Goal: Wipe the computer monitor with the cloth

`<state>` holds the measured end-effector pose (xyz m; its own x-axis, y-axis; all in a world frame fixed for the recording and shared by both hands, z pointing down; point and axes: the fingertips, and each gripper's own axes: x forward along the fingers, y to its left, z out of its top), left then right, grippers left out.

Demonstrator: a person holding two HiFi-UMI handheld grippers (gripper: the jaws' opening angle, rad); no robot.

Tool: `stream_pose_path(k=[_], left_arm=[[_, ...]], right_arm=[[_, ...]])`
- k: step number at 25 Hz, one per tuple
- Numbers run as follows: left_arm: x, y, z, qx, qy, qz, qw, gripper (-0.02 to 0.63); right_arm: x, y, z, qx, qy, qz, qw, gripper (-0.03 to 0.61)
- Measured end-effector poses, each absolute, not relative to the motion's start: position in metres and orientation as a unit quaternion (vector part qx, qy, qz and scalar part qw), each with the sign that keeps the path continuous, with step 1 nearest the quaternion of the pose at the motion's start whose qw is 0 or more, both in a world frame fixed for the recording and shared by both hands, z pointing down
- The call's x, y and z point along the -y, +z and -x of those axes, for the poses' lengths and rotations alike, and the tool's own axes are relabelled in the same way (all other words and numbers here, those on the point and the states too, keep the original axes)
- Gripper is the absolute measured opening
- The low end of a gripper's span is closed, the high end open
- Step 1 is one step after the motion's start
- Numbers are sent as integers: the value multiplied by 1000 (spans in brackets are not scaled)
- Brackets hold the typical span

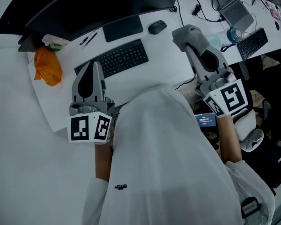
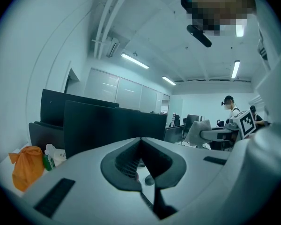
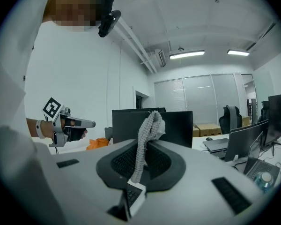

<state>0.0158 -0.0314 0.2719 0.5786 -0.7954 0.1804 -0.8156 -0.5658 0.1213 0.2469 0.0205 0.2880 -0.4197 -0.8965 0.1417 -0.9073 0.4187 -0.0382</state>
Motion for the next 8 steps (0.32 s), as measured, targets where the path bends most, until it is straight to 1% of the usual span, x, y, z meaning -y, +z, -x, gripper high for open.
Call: stream_pose_path(k=[8], left_arm=[[23, 274, -16, 450, 61, -885, 102, 18]], right_arm=[[-26, 288, -243, 840, 64, -537, 45, 28]])
